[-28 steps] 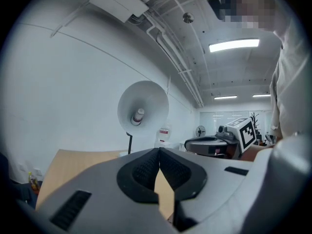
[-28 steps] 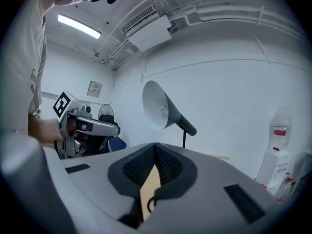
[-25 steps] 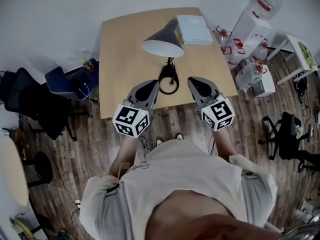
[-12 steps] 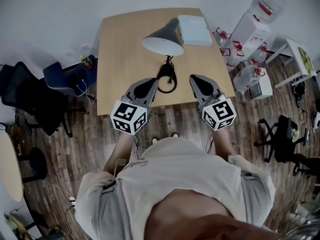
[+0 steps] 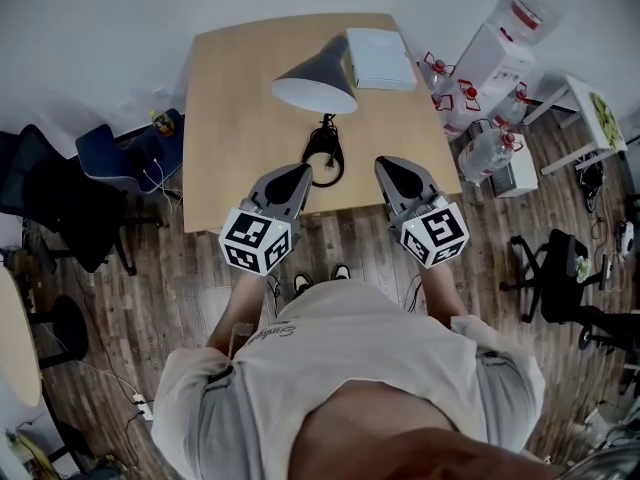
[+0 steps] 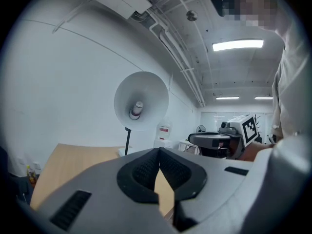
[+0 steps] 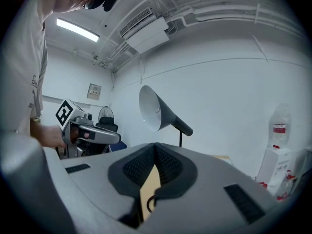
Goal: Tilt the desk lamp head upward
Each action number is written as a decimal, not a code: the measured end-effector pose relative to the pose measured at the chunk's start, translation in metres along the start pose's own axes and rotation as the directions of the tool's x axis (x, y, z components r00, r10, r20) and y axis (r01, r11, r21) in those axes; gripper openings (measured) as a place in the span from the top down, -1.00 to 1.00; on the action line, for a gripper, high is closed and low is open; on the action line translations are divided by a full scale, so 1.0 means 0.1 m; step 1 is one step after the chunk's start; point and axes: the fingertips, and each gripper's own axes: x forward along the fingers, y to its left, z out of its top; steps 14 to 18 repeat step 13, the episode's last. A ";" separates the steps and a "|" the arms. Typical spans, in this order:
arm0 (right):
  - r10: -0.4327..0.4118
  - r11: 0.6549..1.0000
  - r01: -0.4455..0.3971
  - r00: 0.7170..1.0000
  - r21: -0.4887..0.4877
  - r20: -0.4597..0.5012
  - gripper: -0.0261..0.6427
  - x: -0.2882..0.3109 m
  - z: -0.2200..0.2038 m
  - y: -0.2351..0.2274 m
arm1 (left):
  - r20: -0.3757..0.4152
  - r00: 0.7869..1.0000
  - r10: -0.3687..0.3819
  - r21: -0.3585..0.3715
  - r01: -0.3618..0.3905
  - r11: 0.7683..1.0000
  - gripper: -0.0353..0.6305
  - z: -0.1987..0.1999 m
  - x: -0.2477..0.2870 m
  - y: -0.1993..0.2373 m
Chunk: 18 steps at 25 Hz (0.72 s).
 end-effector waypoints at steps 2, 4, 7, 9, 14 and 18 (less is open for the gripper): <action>0.001 1.000 -0.001 1.000 0.001 0.001 0.94 -0.01 -0.02 -0.02 | 0.003 1.000 0.002 -0.009 -0.002 1.000 0.85 -0.03 0.02 -0.01; 0.004 1.000 -0.004 1.000 0.000 0.004 0.94 0.00 -0.02 -0.03 | 0.009 1.000 0.010 -0.014 -0.010 1.000 0.85 -0.03 0.03 0.00; 0.006 1.000 -0.006 1.000 0.000 0.009 0.94 0.01 -0.01 -0.05 | 0.016 0.999 0.027 -0.021 -0.027 0.999 0.85 -0.02 0.00 0.03; 0.001 1.000 -0.001 1.000 0.004 0.013 0.94 0.02 0.00 -0.07 | 0.019 0.999 0.033 -0.023 -0.032 0.999 0.85 0.00 -0.01 0.07; -0.010 1.000 0.010 1.000 0.015 0.015 0.94 0.06 -0.02 -0.10 | 0.016 0.999 0.039 -0.031 -0.039 0.999 0.85 -0.01 -0.04 0.13; -0.010 1.000 0.010 1.000 0.015 0.015 0.94 0.06 -0.02 -0.10 | 0.016 0.999 0.039 -0.031 -0.039 0.999 0.85 -0.01 -0.04 0.13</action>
